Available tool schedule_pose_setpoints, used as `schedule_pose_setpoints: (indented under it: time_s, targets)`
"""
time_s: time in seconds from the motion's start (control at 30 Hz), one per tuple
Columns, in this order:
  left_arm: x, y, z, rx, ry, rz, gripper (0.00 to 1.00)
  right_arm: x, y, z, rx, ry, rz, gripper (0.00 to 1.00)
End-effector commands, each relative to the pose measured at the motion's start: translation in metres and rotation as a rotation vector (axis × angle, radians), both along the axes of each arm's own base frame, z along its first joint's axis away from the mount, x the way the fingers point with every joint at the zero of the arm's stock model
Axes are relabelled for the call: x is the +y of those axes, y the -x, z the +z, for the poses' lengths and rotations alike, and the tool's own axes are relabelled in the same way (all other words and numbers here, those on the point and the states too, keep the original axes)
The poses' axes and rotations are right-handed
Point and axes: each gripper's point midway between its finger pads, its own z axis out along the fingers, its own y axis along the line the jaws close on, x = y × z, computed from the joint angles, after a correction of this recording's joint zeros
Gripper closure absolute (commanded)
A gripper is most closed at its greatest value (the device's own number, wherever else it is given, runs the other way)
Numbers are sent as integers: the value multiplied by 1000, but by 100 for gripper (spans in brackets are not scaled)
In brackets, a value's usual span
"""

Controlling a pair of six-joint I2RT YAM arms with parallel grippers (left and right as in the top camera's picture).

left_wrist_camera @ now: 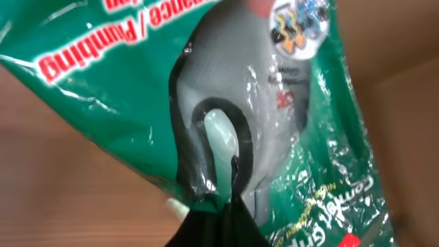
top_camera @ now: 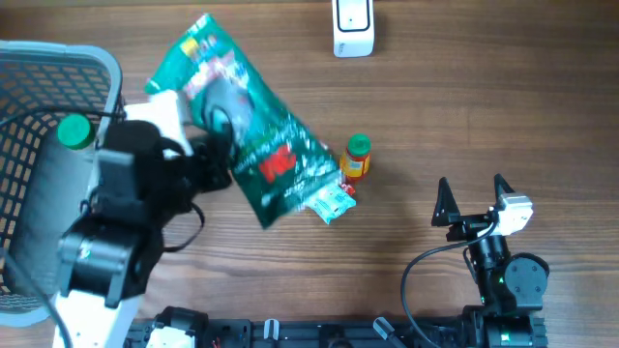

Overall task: Scan the item barcode
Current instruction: 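Lay the gloves pack on the table left of the wipes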

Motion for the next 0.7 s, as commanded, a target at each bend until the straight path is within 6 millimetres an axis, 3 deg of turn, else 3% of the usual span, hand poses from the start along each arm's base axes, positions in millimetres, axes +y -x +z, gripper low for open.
schedule_pose_setpoints:
  time_s: [0.0,0.07,0.1,0.27,0.37,0.4,0.43,0.53,0.67]
  targets:
    - [29,-5,-34,82,-273,64,96,2,1,2,-13,19,13,0]
    - [34,-2,-60,194,-339,48,96,2,1,2,-13,19,13,0]
    - [33,-5,-81,277,-379,21,96,2,1,2,-13,19,13,0]
    - [29,-26,-140,458,-446,1,96,2,1,2,-13,19,13,0]
    - [41,-32,-181,578,-554,19,96,2,1,2,-13,19,13,0]
    - [44,-29,-213,684,-603,4,96,2,1,2,-13,19,13,0]
    - [45,-26,-226,731,-619,-5,96,2,1,2,-13,19,13,0]
    - [42,-26,-245,774,-636,-24,96,2,1,2,-13,18,13,0]
    - [5,-47,-257,651,-673,-166,96,2,1,2,-13,19,13,0]
